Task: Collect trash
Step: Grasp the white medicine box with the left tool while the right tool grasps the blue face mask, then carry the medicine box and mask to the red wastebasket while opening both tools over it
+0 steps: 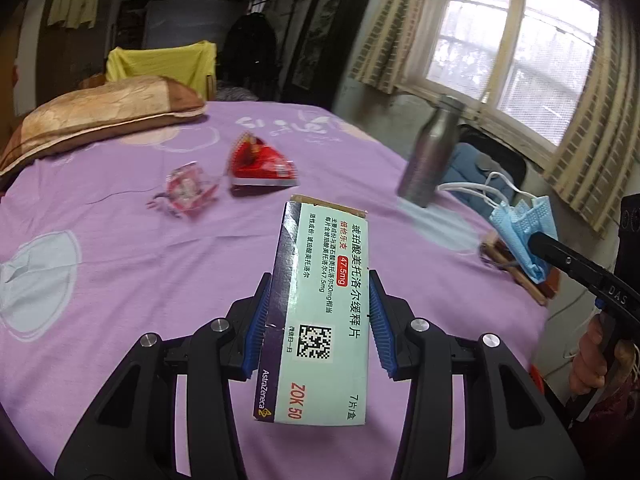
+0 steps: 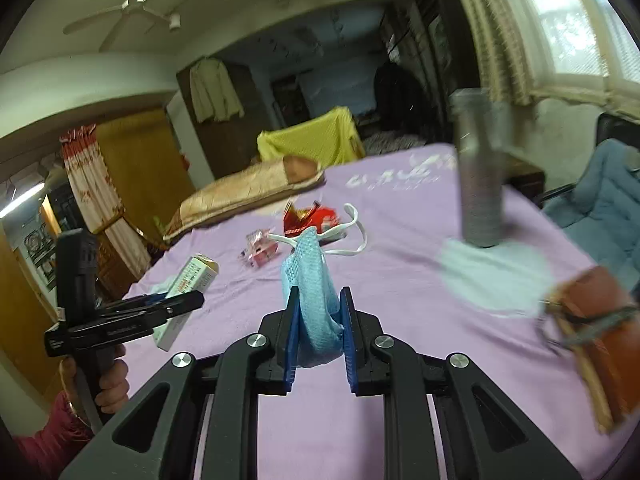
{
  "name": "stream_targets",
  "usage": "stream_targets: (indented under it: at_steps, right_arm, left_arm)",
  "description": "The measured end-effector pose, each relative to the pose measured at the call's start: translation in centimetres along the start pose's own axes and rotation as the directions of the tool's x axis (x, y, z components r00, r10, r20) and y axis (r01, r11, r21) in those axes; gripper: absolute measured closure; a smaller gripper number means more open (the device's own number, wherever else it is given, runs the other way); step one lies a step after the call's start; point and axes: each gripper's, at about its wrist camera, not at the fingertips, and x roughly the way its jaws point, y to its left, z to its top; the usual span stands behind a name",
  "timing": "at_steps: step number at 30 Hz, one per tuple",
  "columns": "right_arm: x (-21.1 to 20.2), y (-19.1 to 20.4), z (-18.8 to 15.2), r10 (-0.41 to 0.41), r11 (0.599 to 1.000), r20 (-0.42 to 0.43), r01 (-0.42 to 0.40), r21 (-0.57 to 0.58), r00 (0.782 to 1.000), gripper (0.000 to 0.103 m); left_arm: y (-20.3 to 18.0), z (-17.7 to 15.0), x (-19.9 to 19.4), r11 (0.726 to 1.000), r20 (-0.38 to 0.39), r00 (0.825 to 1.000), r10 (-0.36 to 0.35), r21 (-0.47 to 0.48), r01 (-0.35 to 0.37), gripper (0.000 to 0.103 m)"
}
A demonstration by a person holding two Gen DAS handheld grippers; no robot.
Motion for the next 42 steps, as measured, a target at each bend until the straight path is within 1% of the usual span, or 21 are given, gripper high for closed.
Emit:
stream_targets:
  at_steps: [3,7,9,11,14,16,18,21,24,25,26,27,28,29,30,31,33,37,40,42]
  right_arm:
    - [-4.7,-1.0,-0.9,-0.037,0.999,0.051,0.037,0.001,0.998,0.084]
    - [-10.3,-2.4,-2.5,-0.098,0.995,0.093,0.098,0.007,0.991,0.084]
    - [-13.2,-3.4,-3.7,-0.144,0.99,0.114,0.143,0.015,0.983,0.084]
    - [-15.2,-4.1,-4.7,-0.18,0.984,0.123,0.178,0.026,0.976,0.084]
    - [-18.9,-6.3,-7.2,-0.267,0.964,0.124,0.261,0.059,0.956,0.084]
    - [-20.2,-7.6,-8.7,-0.318,0.947,0.104,0.311,0.082,0.942,0.083]
    - [-21.3,-9.6,-10.5,-0.371,0.925,0.066,0.362,0.113,0.926,0.083]
    - [-22.2,-13.3,-14.1,-0.457,0.875,-0.022,0.453,0.17,0.889,0.083]
    - [-22.4,-16.9,-17.4,-0.496,0.829,-0.116,0.509,0.232,0.86,0.083]
    - [-22.3,-17.8,-18.4,-0.506,0.815,-0.14,0.525,0.246,0.851,0.083]
    - [-22.2,-19.0,-19.4,-0.521,0.795,-0.17,0.548,0.261,0.836,0.08]
    - [-21.8,-19.7,-20.0,-0.53,0.782,-0.194,0.564,0.265,0.826,0.074]
    - [-21.4,-20.6,-20.9,-0.541,0.766,-0.236,0.589,0.259,0.807,0.072]
    - [-21.3,-21.3,-21.8,-0.553,0.75,-0.26,0.608,0.258,0.792,0.059]
    - [-21.3,-21.7,-22.3,-0.562,0.736,-0.27,0.621,0.268,0.782,0.044]
    - [-21.5,-22.3,-22.9,-0.567,0.721,-0.276,0.63,0.288,0.776,0.043]
    - [-22.3,-22.9,-23.5,-0.556,0.718,-0.26,0.614,0.327,0.789,0.043]
    - [-24.4,-23.4,-24.1,-0.574,0.708,-0.199,0.603,0.368,0.795,0.043]
    - [-26.1,-24.1,-24.3,-0.571,0.699,-0.147,0.572,0.429,0.808,0.042]
    - [-26.8,-24.6,-24.2,-0.571,0.695,-0.124,0.558,0.454,0.812,0.042]
  left_arm:
    - [-2.8,-0.2,-0.7,0.999,0.012,0.999,-0.033,0.032,0.033,0.057]
    - [-7.5,-0.7,-1.5,0.992,0.016,0.994,-0.105,0.078,0.103,0.057]
    - [-9.6,-1.0,-1.7,0.986,0.014,0.991,-0.137,0.102,0.135,0.057]
    - [-11.4,-1.4,-1.8,0.978,0.005,0.985,-0.17,0.121,0.168,0.057]
    - [-14.7,-2.4,-1.4,0.962,-0.023,0.976,-0.217,0.163,0.217,0.057]
    - [-17.2,-3.1,-0.9,0.949,-0.052,0.969,-0.24,0.197,0.245,0.057]
    - [-19.3,-3.6,-0.2,0.936,-0.084,0.961,-0.264,0.219,0.276,0.057]
    - [-22.3,-4.4,0.9,0.916,-0.125,0.947,-0.295,0.244,0.318,0.057]
    - [-24.5,-5.2,2.3,0.9,-0.165,0.934,-0.317,0.26,0.351,0.057]
    - [-25.7,-5.6,2.9,0.891,-0.188,0.927,-0.326,0.266,0.367,0.057]
    - [-26.4,-5.8,3.4,0.886,-0.202,0.922,-0.33,0.271,0.376,0.057]
    - [-27.1,-6.1,3.7,0.881,-0.216,0.918,-0.333,0.276,0.384,0.057]
    - [-28.2,-6.5,4.5,0.873,-0.239,0.911,-0.337,0.282,0.397,0.057]
    - [-28.8,-6.7,4.8,0.869,-0.253,0.906,-0.339,0.286,0.405,0.057]
    - [-29.5,-7.1,5.2,0.863,-0.269,0.901,-0.341,0.291,0.414,0.057]
    - [-30.6,-7.6,5.9,0.854,-0.293,0.893,-0.342,0.3,0.426,0.057]
    - [-32.2,-8.6,6.9,0.84,-0.331,0.88,-0.341,0.313,0.443,0.057]
    - [-35.2,-10.5,8.6,0.809,-0.399,0.852,-0.34,0.338,0.481,0.057]
    - [-37.7,-12.1,10.0,0.783,-0.45,0.829,-0.331,0.36,0.508,0.057]
    - [-39.0,-13.0,10.8,0.766,-0.478,0.816,-0.326,0.371,0.524,0.057]
